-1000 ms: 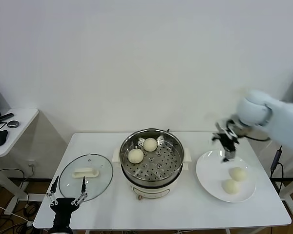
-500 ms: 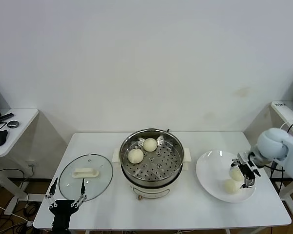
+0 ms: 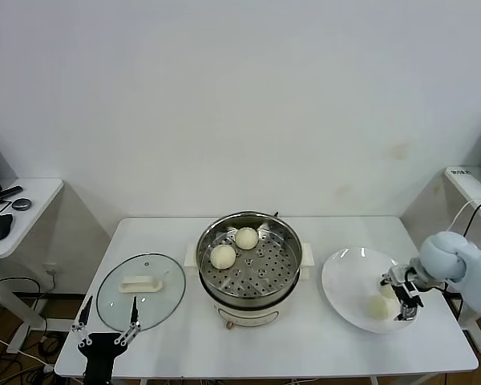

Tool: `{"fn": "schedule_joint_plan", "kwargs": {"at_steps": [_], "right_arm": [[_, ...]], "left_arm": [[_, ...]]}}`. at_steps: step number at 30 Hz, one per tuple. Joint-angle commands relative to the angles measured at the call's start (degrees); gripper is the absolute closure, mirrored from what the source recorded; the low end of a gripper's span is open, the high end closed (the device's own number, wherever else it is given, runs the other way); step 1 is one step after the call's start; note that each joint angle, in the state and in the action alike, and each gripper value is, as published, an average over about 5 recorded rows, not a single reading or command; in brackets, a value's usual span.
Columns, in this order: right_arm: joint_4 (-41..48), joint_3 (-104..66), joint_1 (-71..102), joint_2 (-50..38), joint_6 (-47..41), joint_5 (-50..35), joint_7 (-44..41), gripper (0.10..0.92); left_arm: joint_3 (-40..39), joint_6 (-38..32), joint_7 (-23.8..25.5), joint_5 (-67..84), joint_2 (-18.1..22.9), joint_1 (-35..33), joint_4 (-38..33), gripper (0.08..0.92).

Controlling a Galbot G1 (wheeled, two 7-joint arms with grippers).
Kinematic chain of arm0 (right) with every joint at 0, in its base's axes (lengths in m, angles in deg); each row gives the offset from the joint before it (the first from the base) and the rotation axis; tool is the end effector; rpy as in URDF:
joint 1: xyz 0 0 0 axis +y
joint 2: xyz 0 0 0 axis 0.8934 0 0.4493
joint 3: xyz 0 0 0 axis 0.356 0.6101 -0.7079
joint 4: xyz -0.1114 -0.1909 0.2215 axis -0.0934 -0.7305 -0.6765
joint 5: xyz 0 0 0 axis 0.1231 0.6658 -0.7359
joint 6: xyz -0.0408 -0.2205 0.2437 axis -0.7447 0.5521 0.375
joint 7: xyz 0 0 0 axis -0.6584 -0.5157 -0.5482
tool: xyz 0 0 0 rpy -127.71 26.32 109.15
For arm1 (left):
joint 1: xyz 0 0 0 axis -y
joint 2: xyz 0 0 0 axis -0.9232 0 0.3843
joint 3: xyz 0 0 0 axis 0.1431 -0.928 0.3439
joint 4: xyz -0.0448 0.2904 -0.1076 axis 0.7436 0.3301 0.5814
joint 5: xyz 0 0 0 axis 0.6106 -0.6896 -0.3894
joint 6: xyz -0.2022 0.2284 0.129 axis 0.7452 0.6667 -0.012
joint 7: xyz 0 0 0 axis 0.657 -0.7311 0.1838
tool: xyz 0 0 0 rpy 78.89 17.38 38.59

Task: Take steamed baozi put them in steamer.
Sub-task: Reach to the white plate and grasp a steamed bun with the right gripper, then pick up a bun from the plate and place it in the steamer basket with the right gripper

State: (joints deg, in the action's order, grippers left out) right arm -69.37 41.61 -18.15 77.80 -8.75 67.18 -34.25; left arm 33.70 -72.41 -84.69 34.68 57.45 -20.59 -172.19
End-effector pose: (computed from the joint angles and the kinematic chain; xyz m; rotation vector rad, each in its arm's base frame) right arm 0.3962 -0.1909 -0.1968 1.2848 -1.2301 1.3914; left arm 0.1109 0.0591 -0.3044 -0.1940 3.0405 0.4466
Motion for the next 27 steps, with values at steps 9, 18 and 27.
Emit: {"fn": "schedule_joint_plan", "kwargs": {"at_steps": [9, 18, 27], "right_arm": [[2.73, -4.31, 5.17, 2.57, -1.10, 2.97, 3.10, 0.317], [2.25, -4.07, 4.36, 2.95, -2.06, 3.36, 2.25, 0.438], [0.03, -2.40, -1.58, 1.15, -2.10, -0.09, 1.27, 0.630]], "left_arm": [[-0.08, -0.10, -0.12, -0.41, 0.17, -0.24, -0.36, 0.177], [-0.08, -0.48, -0.28, -0.58, 0.16, -0.40, -0.34, 0.177], [-0.02, -0.56, -0.27, -0.53, 0.01, -0.28, -0.57, 0.177]]}}
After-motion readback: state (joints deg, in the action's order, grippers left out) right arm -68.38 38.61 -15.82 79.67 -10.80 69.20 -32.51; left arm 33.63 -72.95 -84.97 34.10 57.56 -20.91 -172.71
